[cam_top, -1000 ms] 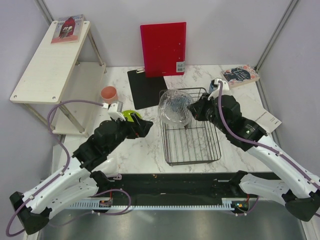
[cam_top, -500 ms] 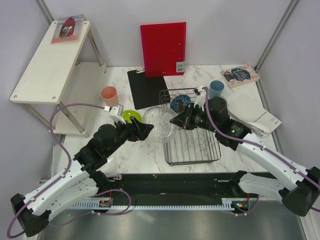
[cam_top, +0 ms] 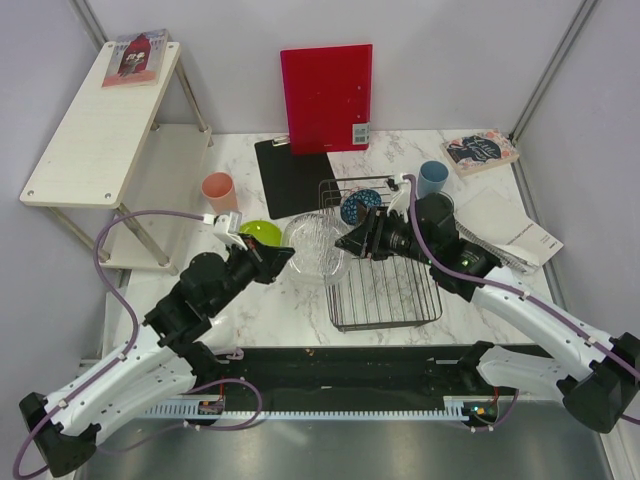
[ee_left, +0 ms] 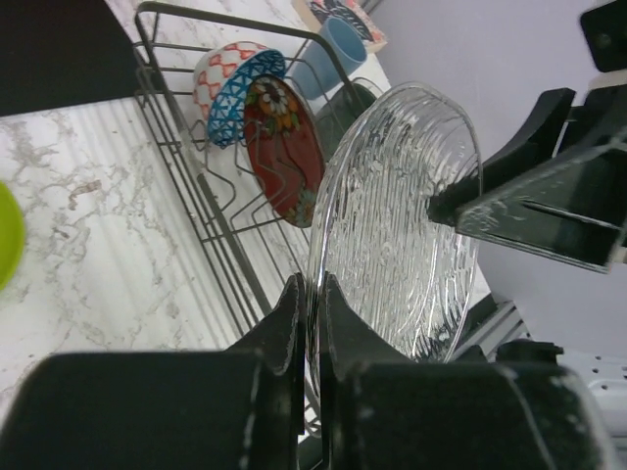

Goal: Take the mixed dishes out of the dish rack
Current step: Place the plate at the center of the board.

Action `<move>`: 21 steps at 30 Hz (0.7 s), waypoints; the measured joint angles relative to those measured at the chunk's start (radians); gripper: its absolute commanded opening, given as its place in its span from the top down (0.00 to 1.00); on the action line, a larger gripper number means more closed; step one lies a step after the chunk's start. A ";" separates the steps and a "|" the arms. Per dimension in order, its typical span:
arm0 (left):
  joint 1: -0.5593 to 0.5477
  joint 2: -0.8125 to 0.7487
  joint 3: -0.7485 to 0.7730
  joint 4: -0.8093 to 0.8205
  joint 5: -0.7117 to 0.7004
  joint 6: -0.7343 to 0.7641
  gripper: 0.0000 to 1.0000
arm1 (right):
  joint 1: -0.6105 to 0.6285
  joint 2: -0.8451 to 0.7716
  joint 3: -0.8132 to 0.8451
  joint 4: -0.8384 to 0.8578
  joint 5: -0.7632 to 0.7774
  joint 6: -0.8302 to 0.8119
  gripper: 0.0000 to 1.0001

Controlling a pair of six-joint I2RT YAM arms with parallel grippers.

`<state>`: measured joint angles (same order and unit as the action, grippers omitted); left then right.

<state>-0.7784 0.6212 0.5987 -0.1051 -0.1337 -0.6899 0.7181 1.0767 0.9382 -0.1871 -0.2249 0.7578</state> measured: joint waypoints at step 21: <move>0.525 0.220 0.104 -0.333 -0.108 -0.081 0.98 | 0.008 -0.135 -0.005 -0.163 0.332 -0.108 0.02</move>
<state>-0.2539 0.8413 0.7025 -0.4385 -0.2420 -0.7708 0.7265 0.9417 0.9333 -0.3496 0.1070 0.6495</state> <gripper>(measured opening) 0.046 0.982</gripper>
